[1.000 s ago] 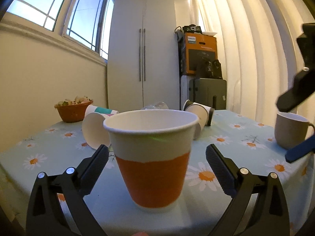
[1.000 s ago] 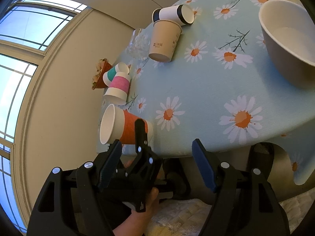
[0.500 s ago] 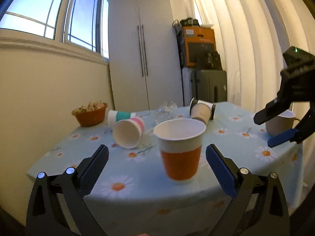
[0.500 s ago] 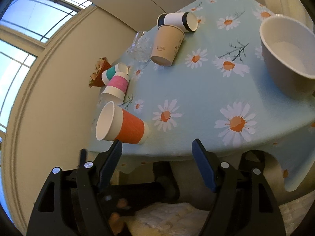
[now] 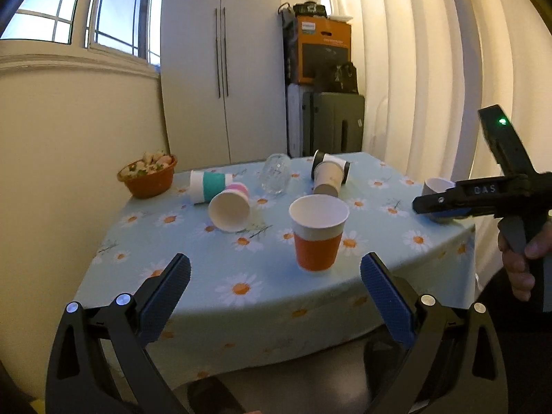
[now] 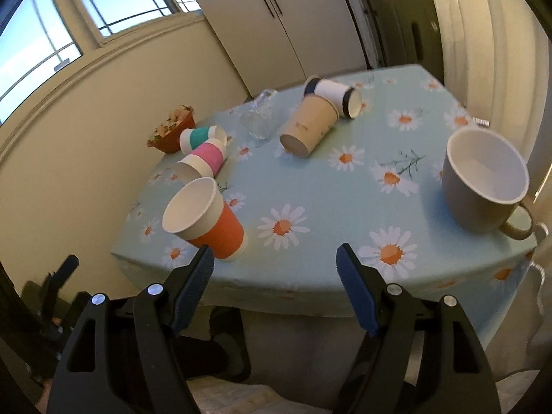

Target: Flip cup upright

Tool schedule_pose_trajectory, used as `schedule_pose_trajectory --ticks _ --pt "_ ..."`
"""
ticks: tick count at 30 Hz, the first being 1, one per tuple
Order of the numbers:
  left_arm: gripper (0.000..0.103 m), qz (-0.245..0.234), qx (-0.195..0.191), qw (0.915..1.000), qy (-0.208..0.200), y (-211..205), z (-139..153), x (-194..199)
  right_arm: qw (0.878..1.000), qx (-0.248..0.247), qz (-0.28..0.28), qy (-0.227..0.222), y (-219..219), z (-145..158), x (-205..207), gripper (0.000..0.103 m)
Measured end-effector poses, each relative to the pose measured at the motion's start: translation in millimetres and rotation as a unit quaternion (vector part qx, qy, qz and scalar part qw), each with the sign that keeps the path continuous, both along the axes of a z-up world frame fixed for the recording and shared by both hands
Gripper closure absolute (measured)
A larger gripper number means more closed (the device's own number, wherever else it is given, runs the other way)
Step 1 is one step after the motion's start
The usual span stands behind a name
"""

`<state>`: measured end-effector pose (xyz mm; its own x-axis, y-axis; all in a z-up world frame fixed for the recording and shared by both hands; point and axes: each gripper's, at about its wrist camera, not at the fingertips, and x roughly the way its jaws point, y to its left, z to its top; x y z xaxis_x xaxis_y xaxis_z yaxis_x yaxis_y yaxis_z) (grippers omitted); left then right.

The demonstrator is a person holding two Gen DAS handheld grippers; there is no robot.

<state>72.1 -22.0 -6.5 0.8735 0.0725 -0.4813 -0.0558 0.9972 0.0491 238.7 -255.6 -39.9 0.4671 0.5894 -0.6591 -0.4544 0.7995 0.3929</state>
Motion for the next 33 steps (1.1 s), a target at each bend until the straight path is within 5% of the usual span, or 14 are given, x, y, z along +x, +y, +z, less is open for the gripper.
schedule_pose_trajectory --ticks 8,14,33 --pt "0.007 0.008 -0.01 0.9999 -0.01 18.1 21.0 -27.2 0.994 -0.046 0.011 -0.102 8.9 17.3 -52.5 0.03" --pt "0.007 0.016 -0.029 0.9994 0.004 32.6 17.0 -32.0 0.976 -0.108 -0.016 -0.187 9.5 27.4 -92.7 0.03" --pt "0.007 -0.004 -0.023 0.999 0.038 21.0 -0.3 -30.9 0.977 -0.109 -0.028 -0.181 -4.4 21.8 -104.8 0.029"
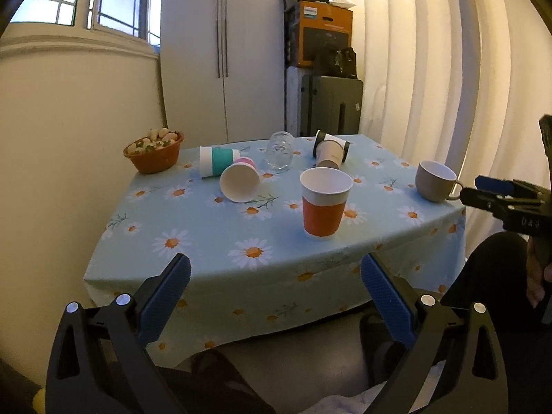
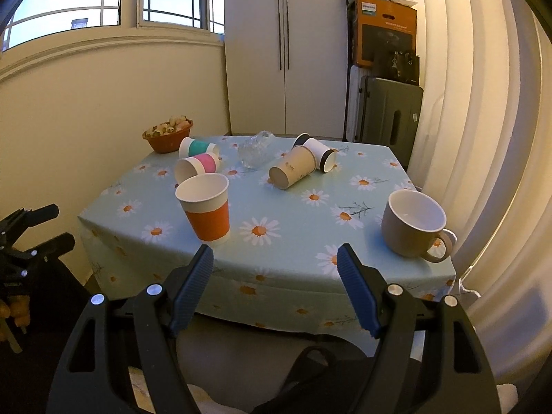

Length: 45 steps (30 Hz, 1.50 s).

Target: Flip cup upright

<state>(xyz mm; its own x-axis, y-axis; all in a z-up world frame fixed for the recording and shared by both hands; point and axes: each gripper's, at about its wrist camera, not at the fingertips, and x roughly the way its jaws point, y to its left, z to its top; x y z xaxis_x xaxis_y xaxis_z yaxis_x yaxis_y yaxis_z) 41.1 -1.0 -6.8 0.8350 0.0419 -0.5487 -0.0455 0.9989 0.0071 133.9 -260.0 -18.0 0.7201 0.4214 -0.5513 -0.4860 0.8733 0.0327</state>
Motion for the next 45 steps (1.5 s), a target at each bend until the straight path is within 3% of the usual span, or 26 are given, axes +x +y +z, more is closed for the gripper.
schedule_pose_trajectory --ticks 9,45 --pt "0.007 -0.003 -0.014 0.9999 0.005 2.5 -2.3 3.4 1.0 0.002 0.0 0.004 0.9 -1.1 2.6 0.024" --pt "0.007 -0.002 -0.023 0.9997 0.009 2.7 -4.5 1.6 1.0 -0.004 0.0 0.004 5.5 -3.3 1.3 0.023"
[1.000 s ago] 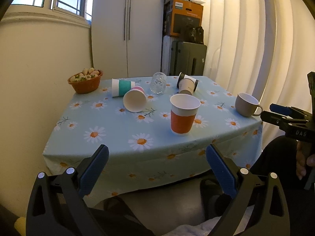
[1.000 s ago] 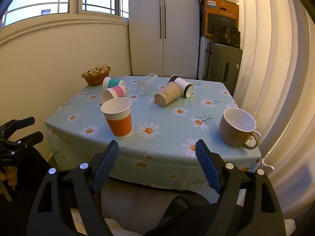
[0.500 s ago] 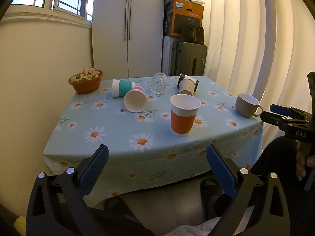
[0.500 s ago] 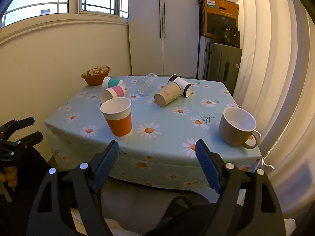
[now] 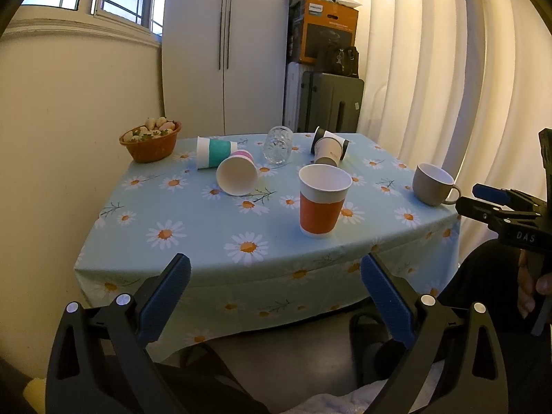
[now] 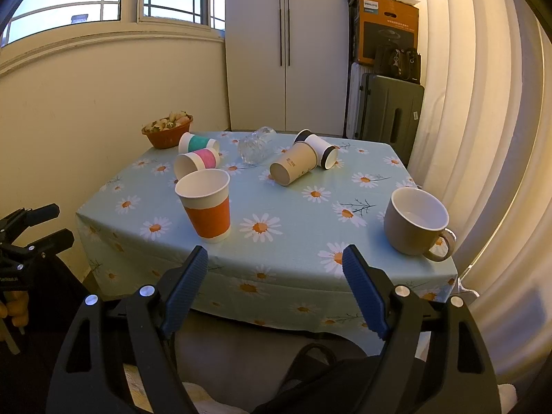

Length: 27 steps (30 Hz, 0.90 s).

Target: Flip cup upright

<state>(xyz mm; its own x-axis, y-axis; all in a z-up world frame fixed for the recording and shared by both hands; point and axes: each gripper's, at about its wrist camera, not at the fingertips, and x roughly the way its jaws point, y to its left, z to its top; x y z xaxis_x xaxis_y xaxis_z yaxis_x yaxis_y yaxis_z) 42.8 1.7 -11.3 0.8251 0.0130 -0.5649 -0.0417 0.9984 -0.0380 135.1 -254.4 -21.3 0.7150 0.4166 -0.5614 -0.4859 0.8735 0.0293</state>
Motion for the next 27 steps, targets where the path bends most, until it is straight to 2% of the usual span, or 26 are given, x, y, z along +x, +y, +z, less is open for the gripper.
schedule_pose_trajectory --ticks 27 --pt "0.007 0.0 -0.002 1.0 0.0 -2.0 0.4 -0.9 1.0 -0.001 0.0 0.0 0.8 -0.2 0.0 0.023"
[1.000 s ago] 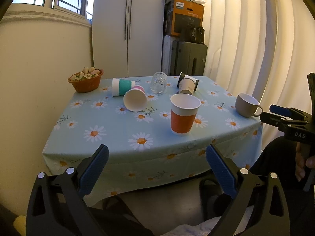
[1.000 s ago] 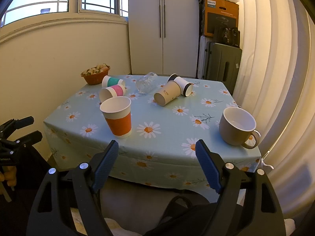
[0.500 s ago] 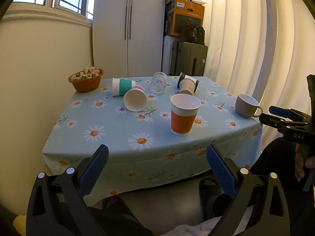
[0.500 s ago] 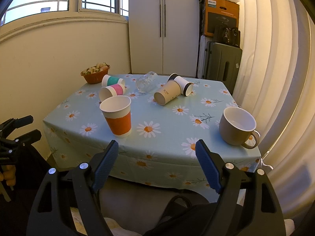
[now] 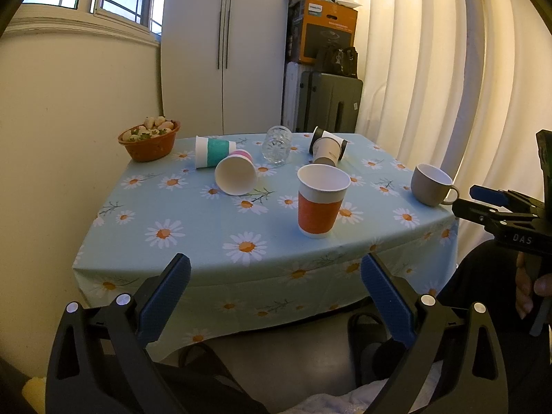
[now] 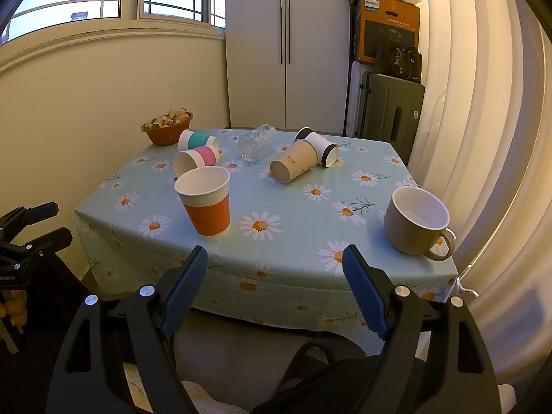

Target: Flip cup upright

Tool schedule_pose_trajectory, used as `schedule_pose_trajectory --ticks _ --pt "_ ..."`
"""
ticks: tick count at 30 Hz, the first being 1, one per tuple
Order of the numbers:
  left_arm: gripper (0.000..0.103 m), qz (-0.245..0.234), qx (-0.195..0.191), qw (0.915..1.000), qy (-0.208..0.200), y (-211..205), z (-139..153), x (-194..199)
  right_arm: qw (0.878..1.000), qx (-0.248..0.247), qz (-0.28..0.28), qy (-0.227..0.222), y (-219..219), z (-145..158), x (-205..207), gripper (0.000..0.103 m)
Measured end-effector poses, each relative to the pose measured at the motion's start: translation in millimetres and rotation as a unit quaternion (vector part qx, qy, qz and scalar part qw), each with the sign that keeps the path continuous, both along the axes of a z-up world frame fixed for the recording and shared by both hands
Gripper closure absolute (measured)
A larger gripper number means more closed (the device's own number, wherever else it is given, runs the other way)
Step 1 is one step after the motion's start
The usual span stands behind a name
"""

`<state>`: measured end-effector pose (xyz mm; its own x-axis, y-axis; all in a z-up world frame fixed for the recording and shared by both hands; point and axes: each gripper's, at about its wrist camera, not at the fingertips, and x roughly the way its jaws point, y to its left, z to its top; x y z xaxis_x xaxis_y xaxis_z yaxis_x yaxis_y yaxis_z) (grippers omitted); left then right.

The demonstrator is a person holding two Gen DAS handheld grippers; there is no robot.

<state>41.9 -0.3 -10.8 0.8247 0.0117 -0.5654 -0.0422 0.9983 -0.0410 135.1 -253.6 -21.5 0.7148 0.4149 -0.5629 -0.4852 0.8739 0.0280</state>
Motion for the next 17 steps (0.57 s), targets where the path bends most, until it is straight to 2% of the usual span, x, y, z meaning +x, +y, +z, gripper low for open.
schedule_pose_trajectory --ticks 17 --pt "0.007 -0.005 0.001 1.0 0.002 -3.5 0.6 0.6 1.0 -0.002 0.001 0.001 0.0 -0.9 -0.1 0.023"
